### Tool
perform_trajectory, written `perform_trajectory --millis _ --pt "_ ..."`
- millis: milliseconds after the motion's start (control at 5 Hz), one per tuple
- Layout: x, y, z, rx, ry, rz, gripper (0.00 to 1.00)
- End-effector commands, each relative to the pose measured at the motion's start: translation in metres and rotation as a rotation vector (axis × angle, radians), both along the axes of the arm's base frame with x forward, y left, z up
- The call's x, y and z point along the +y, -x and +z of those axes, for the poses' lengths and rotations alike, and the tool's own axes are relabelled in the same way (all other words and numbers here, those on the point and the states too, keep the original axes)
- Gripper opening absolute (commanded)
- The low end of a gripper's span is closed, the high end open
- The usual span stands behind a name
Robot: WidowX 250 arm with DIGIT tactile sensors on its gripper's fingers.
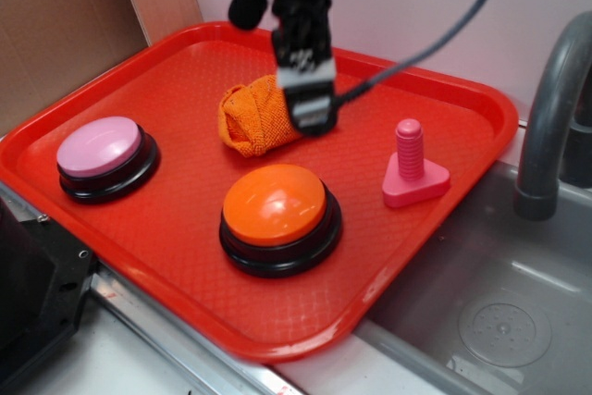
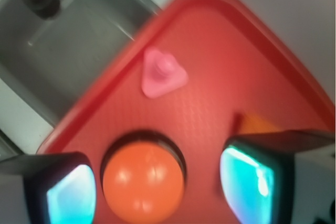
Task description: Push the orange button.
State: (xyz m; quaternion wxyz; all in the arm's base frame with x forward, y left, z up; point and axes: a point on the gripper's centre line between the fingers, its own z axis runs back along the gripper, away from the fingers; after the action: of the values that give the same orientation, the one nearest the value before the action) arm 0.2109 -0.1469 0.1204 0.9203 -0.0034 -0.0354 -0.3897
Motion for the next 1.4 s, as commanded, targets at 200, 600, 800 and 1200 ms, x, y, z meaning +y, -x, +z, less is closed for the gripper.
perform_trajectory --millis 200,600,800,1200 --pt "0.003 0.029 -0.056 0.134 0.052 -0.132 1.00" --pt "0.002 0.033 -0.056 0.144 -0.017 -0.079 1.00" --pt "0.002 0.033 -0.056 0.144 -0.017 -0.079 1.00" --pt "0.001 0.041 -0.065 0.116 -0.034 -0.076 1.00"
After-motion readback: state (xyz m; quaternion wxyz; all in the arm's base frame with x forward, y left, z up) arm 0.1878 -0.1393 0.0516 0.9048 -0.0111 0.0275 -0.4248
